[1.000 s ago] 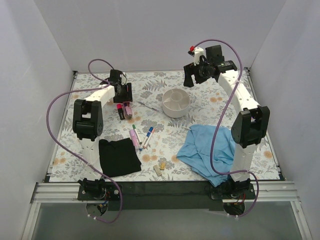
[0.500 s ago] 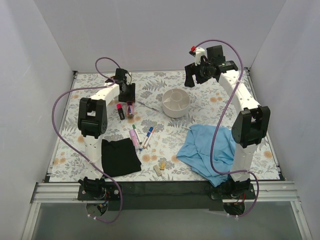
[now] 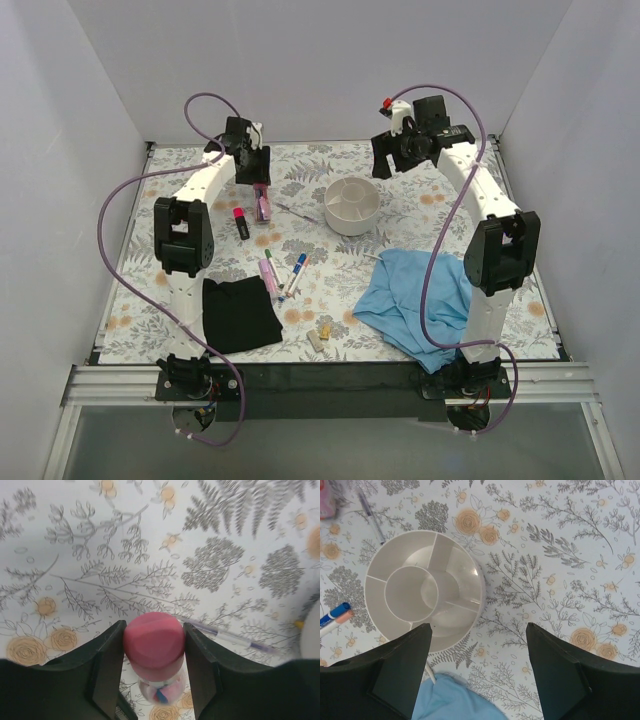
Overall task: Sort the stationery into containers
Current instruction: Pick up the stationery from the center of the board.
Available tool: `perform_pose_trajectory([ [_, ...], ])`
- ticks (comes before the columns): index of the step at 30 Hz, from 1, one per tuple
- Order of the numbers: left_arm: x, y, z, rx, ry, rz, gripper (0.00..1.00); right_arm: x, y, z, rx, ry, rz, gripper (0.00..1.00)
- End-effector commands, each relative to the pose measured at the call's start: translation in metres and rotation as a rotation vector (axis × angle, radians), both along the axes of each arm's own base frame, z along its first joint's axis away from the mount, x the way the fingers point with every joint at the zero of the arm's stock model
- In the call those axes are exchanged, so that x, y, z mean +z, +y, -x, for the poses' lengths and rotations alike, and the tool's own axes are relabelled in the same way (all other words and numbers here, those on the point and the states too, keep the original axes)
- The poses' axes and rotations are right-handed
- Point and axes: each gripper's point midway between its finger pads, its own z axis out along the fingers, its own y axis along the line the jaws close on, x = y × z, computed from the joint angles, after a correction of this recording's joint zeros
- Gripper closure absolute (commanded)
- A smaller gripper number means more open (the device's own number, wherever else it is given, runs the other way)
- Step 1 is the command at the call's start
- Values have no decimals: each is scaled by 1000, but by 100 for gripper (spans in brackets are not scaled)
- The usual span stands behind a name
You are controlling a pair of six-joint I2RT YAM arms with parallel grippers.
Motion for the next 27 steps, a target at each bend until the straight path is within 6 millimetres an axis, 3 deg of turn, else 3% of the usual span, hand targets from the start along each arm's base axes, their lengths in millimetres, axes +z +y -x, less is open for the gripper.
perform_pose_trajectory([
  [1, 106, -16, -11, -74, -219, 83, 100, 20, -15, 4, -28, -68, 35, 15],
  [6, 130, -29, -10, -104, -273, 139, 100, 16, -21, 7, -49, -70, 62, 15],
  [15, 117, -27, -1, -107, -256, 123, 100, 17, -28, 9, -62, -86, 88, 16],
  [18, 125, -33, 2, -132, -273, 138, 100, 14, -30, 11, -65, -86, 98, 16],
  [22, 159, -46, 9, -183, -352, 152, 100, 10, -36, 12, -87, -89, 128, 16],
  [23, 178, -51, 14, -207, -394, 161, 100, 10, -38, 11, -93, -93, 132, 16],
  [26, 201, -67, 29, -279, -447, 172, 100, 9, -42, 8, -112, -96, 131, 16],
  [27, 218, -74, 38, -302, -488, 180, 100, 9, -44, 7, -127, -92, 126, 15],
])
